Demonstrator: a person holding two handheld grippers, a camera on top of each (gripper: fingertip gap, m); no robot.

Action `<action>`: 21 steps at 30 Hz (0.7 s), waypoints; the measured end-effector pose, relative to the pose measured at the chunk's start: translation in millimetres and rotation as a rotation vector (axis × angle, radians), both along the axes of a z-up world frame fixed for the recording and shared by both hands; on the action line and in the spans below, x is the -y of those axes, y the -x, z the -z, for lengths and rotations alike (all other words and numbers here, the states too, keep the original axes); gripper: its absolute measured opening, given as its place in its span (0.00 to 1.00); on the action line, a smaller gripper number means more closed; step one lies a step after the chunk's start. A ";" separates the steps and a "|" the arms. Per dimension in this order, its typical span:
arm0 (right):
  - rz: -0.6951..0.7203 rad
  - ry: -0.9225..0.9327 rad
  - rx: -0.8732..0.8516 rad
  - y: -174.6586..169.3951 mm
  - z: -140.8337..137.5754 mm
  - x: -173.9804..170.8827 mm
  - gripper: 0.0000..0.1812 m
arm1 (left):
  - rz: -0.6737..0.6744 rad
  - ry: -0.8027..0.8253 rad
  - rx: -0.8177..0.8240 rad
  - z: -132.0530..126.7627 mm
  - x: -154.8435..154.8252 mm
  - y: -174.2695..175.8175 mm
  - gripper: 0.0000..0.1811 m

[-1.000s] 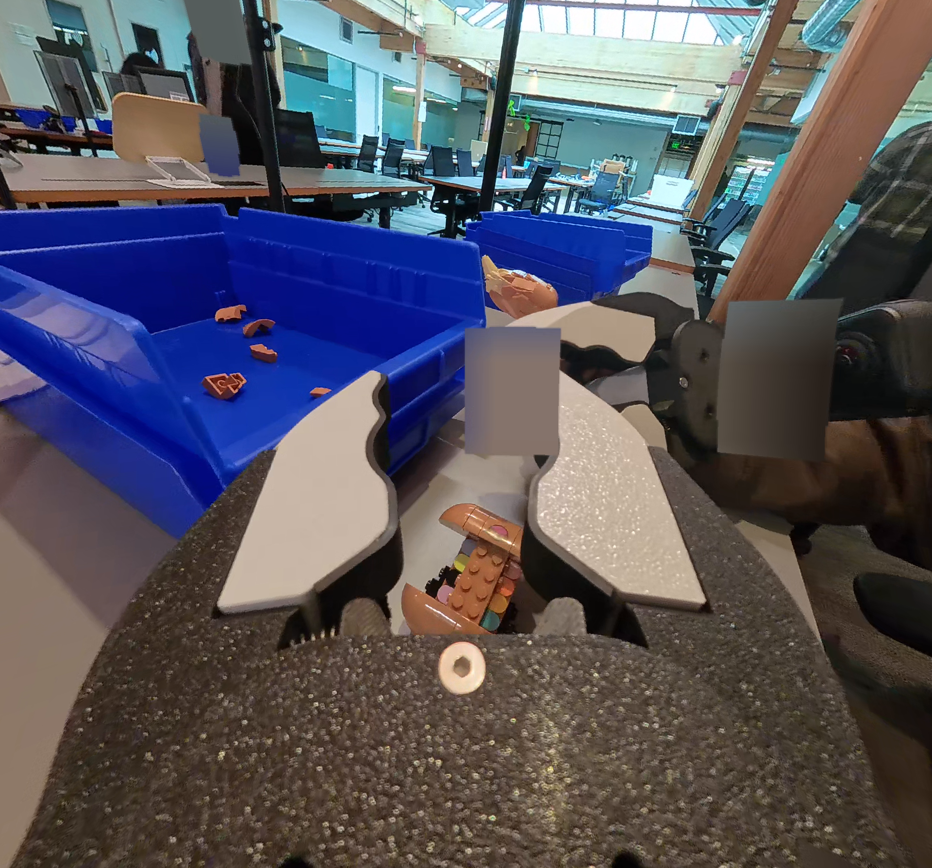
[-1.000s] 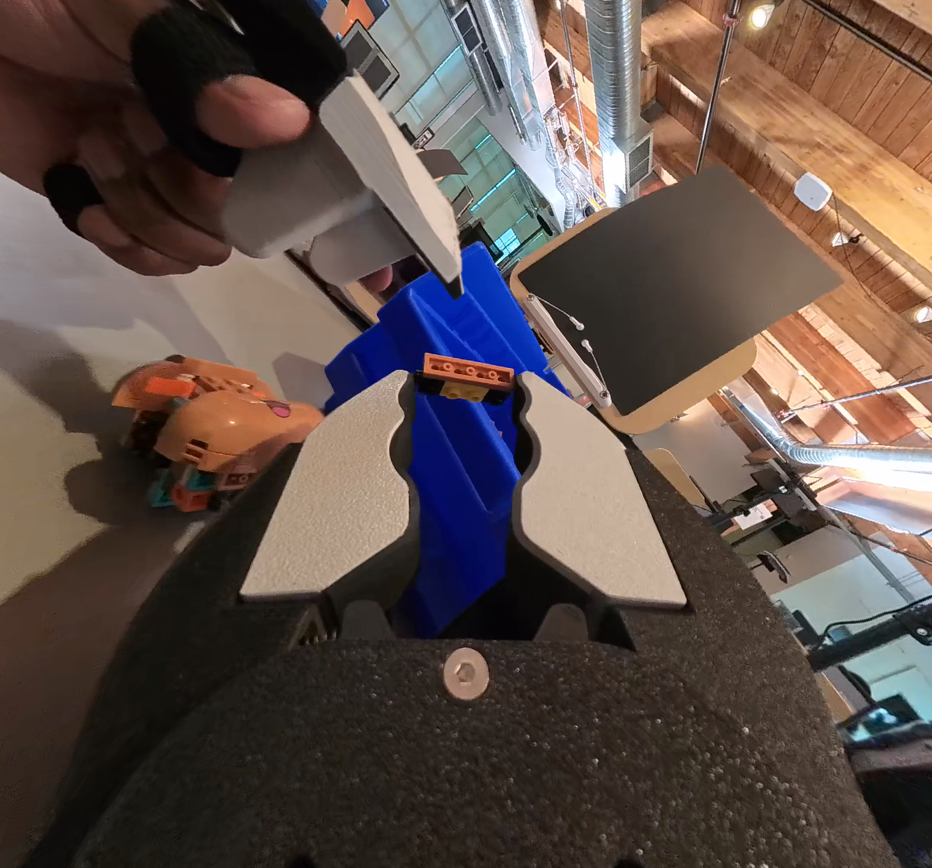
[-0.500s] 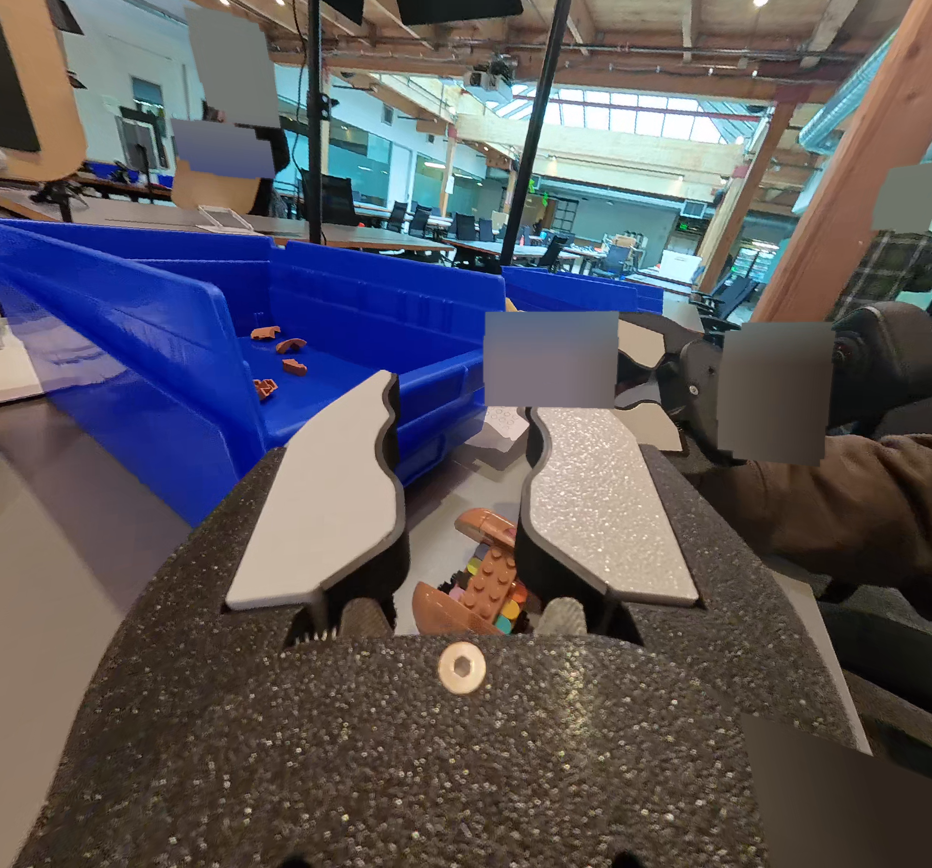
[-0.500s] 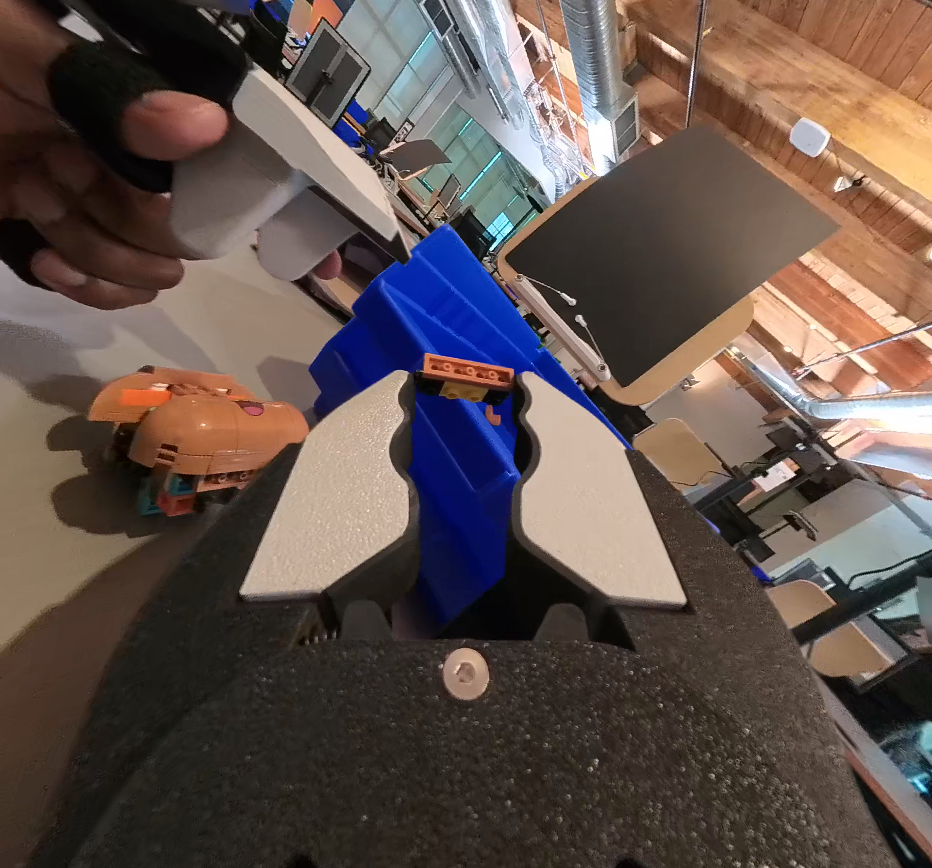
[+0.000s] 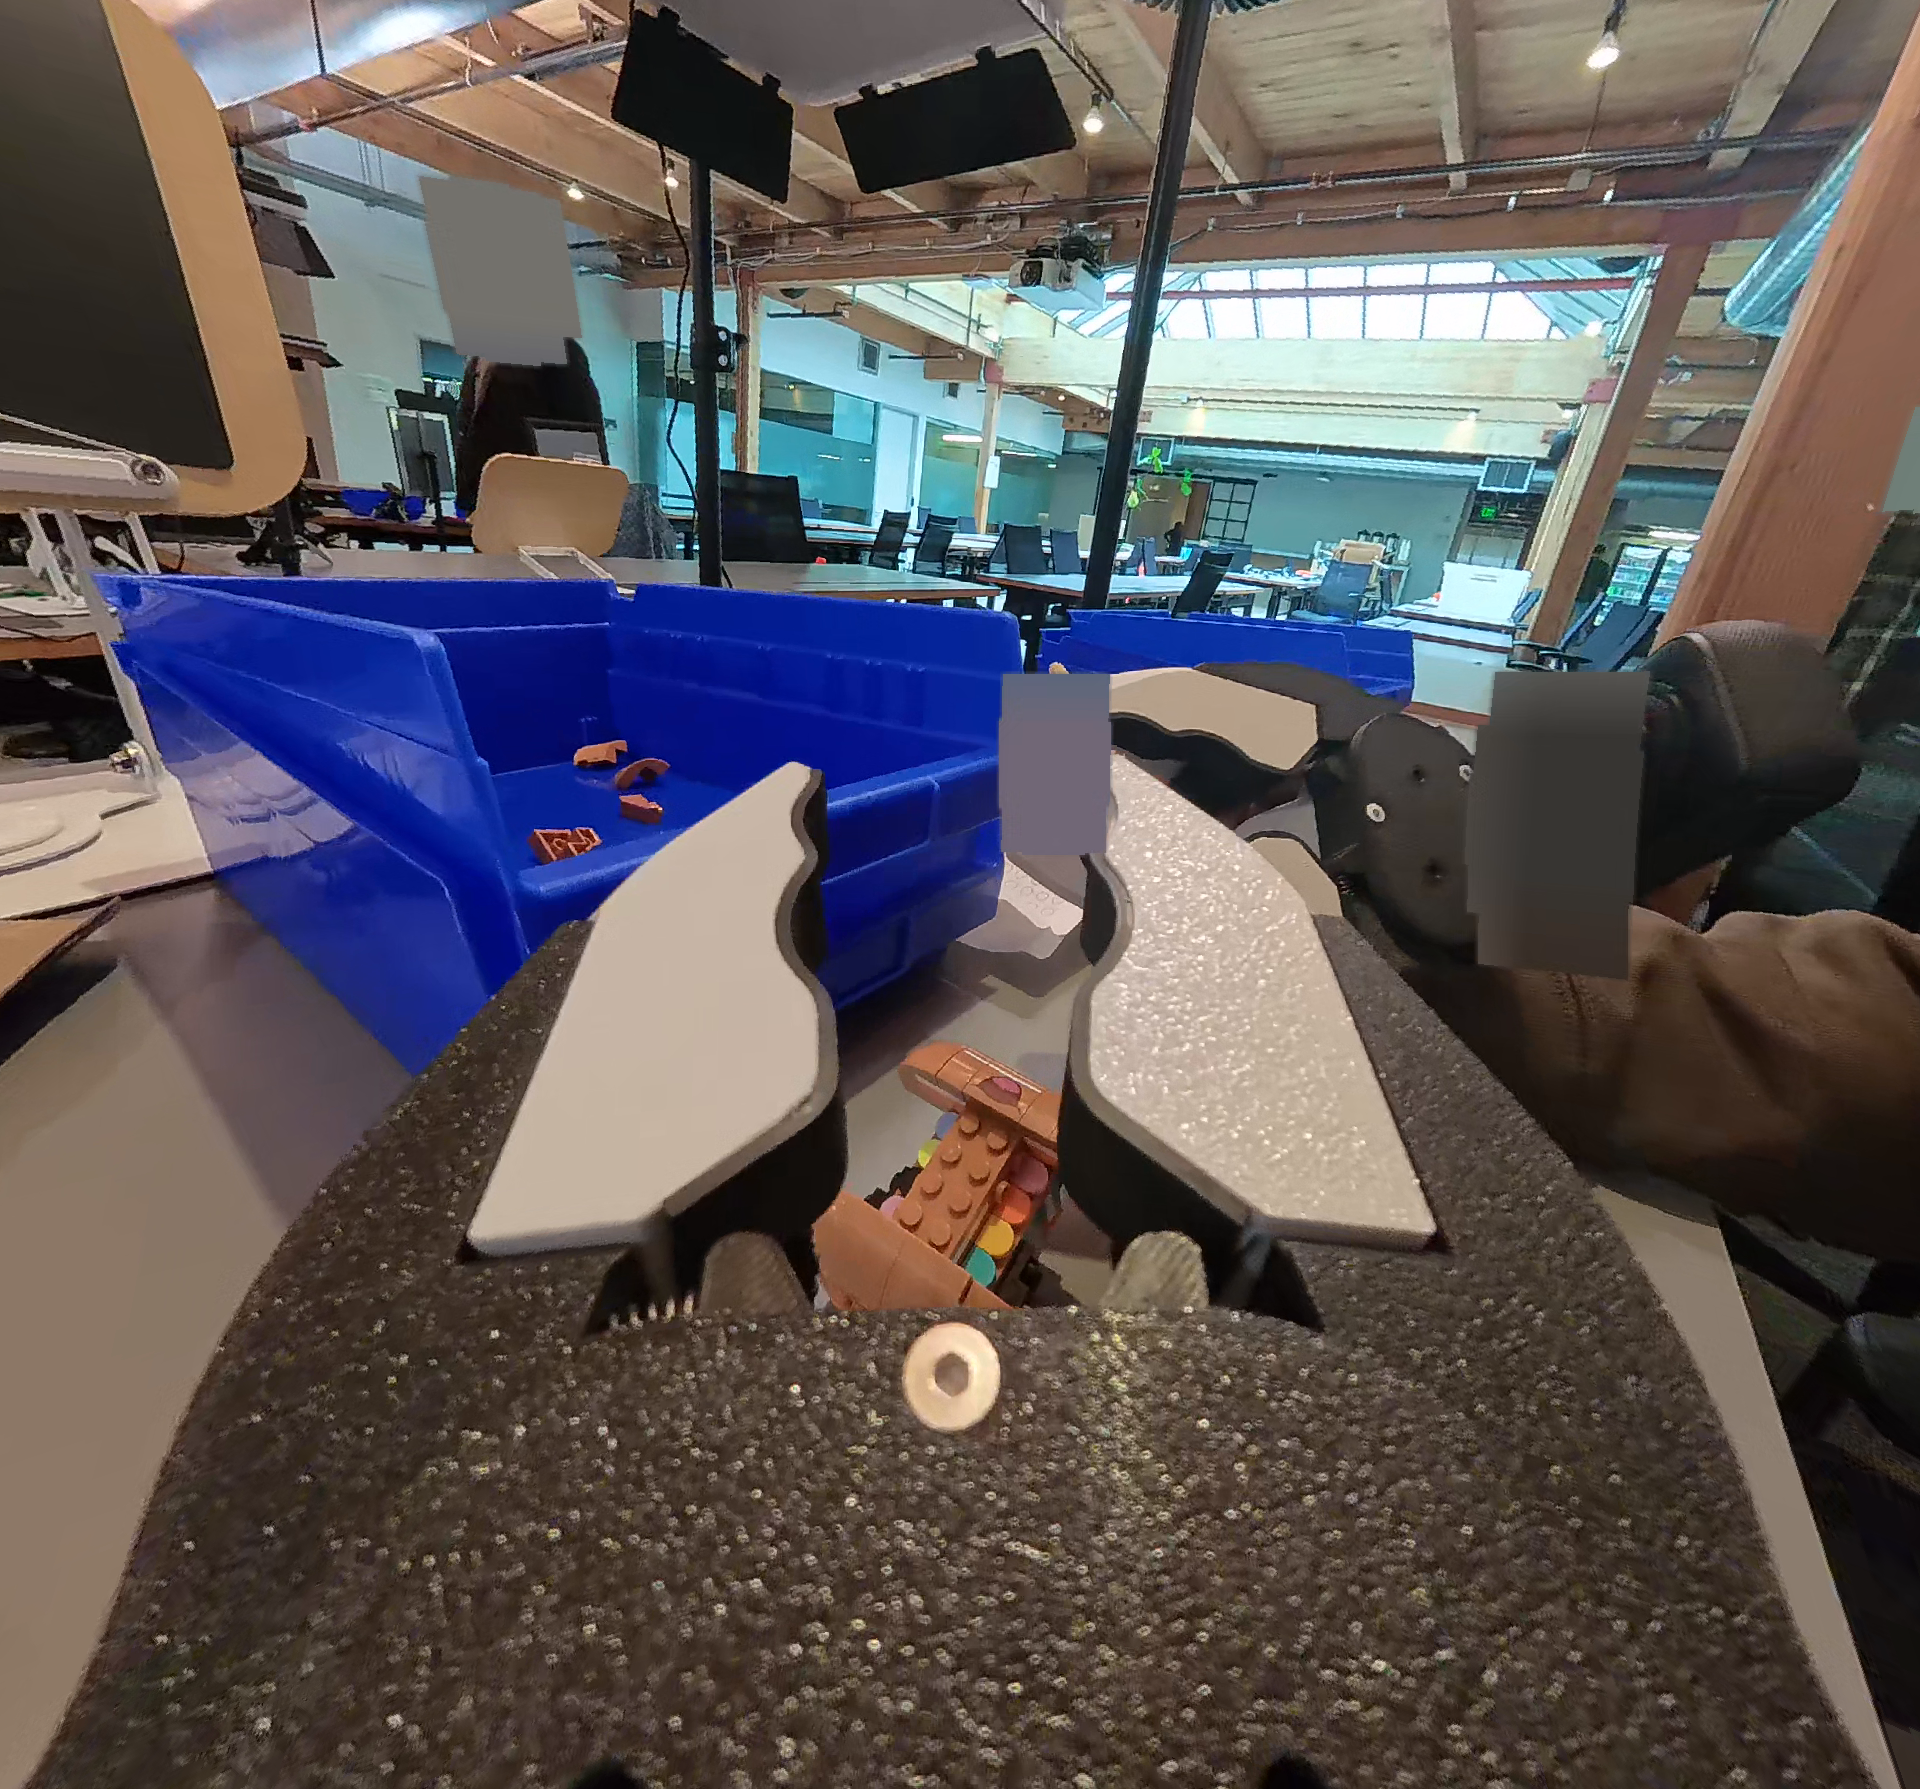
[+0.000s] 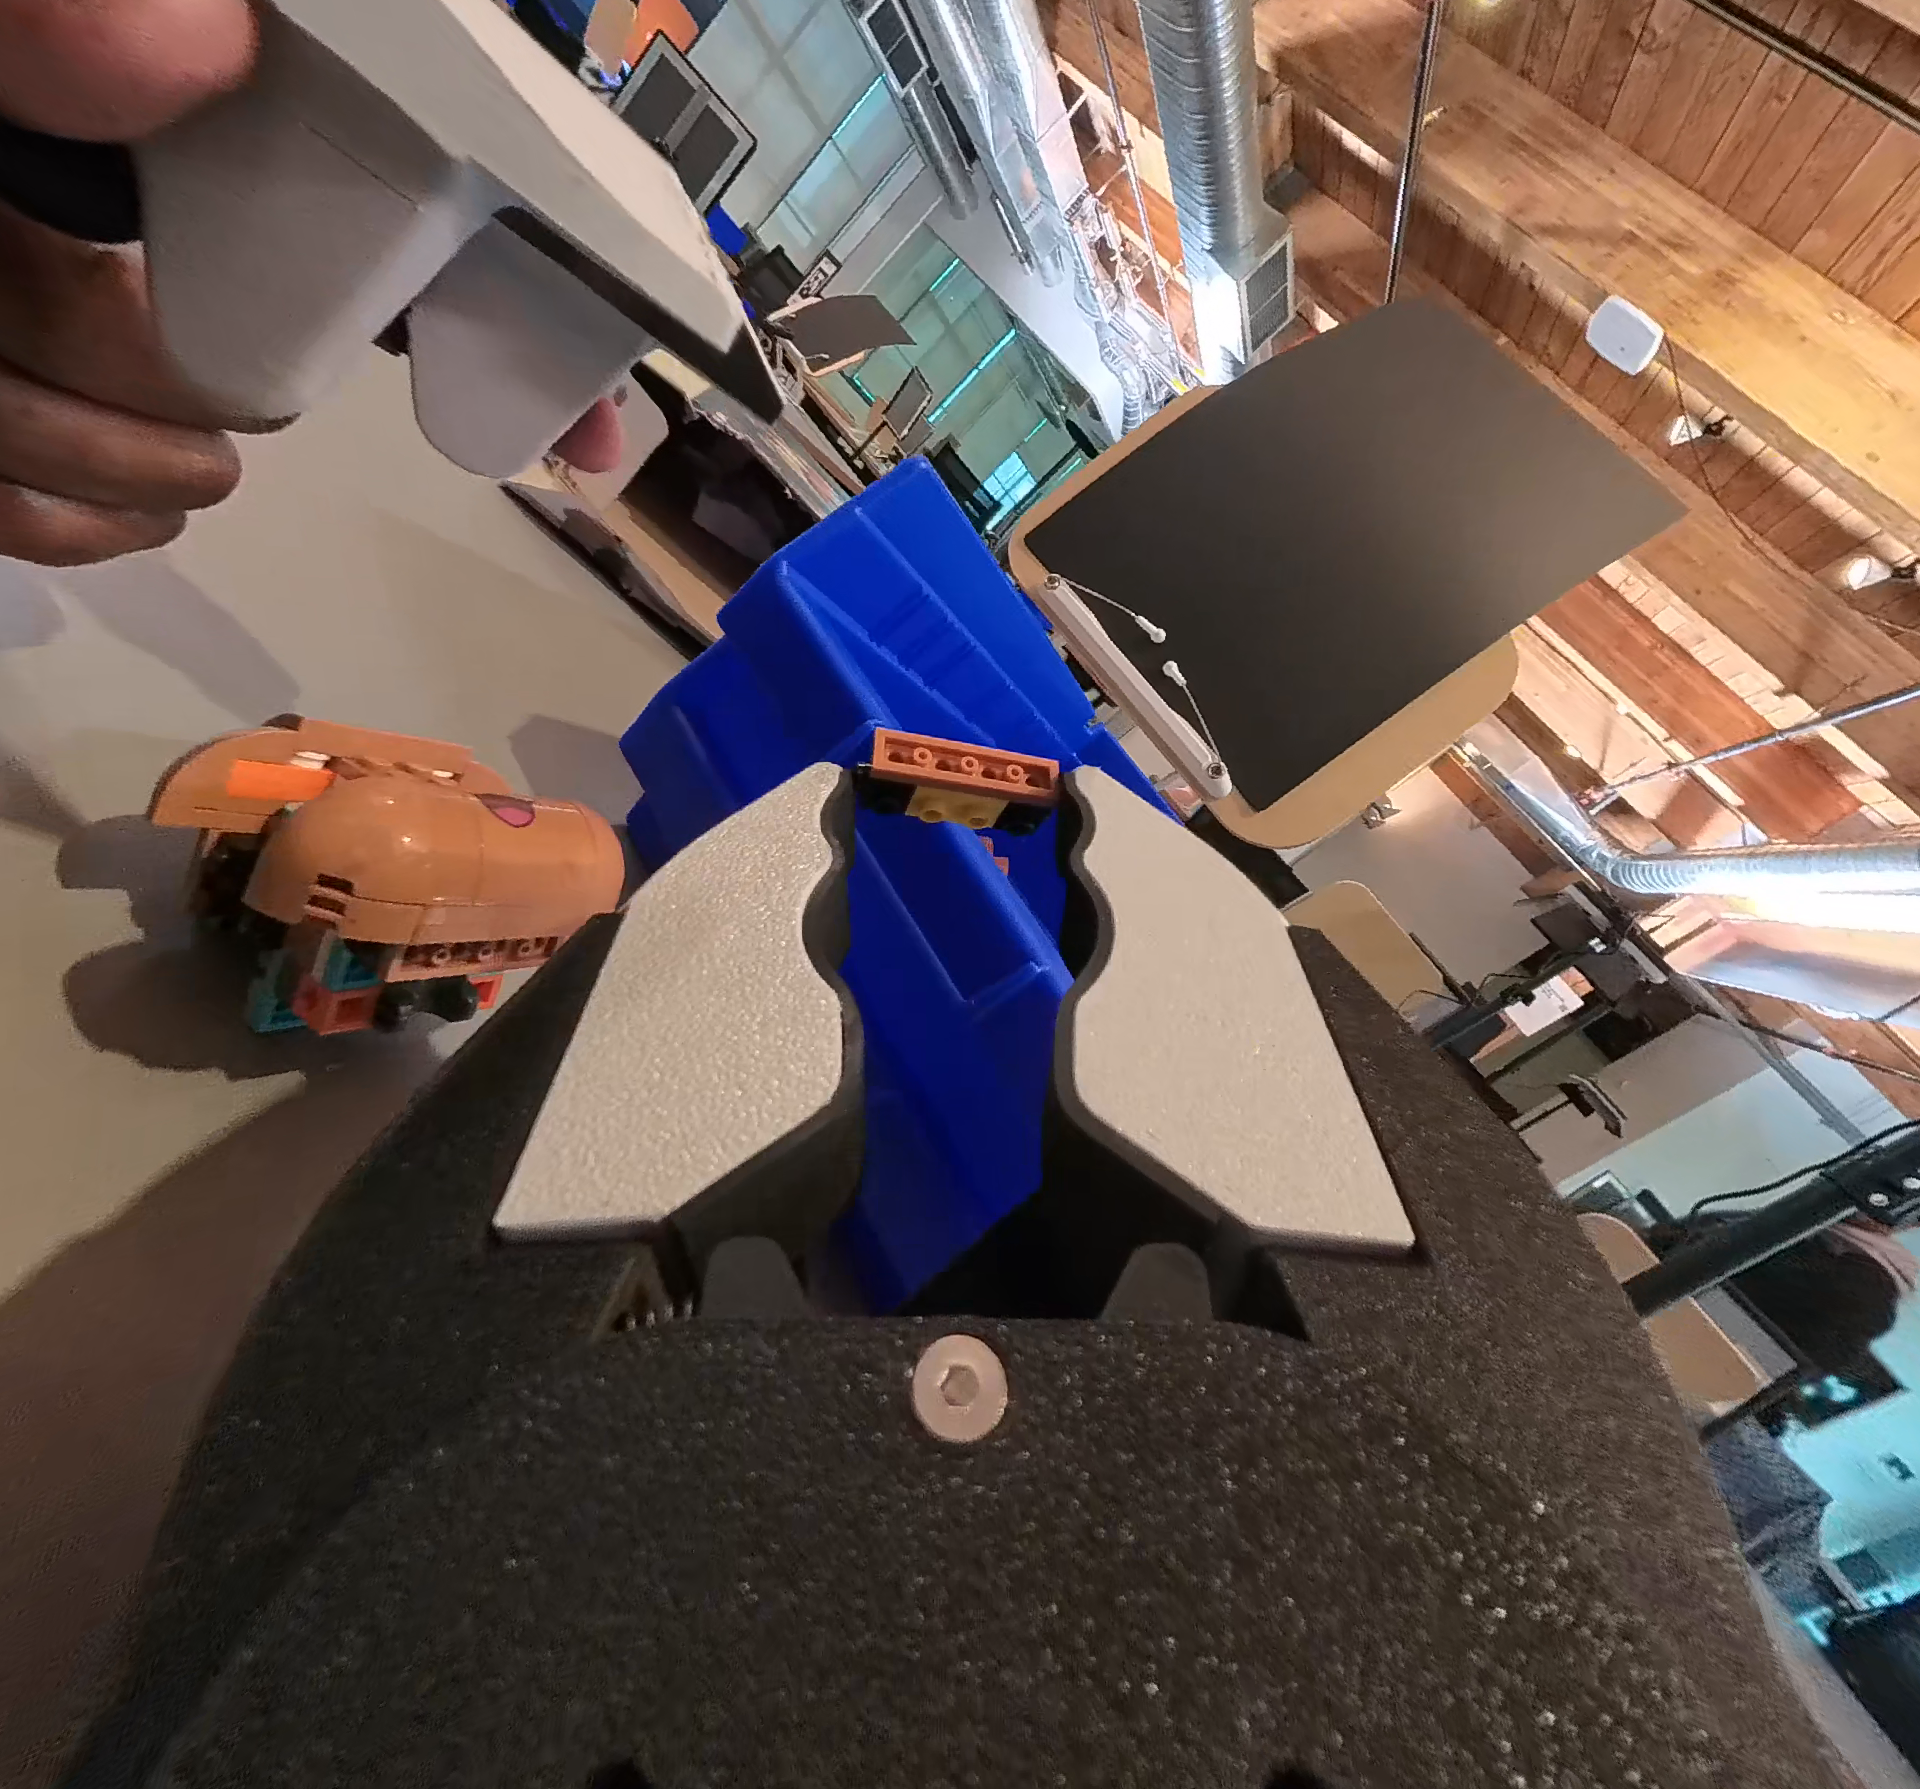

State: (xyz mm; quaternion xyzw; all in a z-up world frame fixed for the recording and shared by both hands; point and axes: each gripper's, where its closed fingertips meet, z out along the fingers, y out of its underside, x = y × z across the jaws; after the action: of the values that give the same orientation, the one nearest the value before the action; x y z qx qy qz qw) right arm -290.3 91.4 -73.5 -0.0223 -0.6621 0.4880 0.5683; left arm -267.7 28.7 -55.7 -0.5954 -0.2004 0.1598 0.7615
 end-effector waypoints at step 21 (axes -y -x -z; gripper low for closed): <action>0.120 -0.092 -0.165 43.7 -75.2 6.3 0.21 | -0.026 0.175 -0.196 -124.3 -39.6 89.1 0.29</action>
State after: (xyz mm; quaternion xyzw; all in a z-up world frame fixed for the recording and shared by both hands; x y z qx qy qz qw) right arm -333.9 85.2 1.7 0.0042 -0.6322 0.4224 0.6495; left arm -356.8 68.3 68.6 -0.6384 -0.1182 0.2441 0.7203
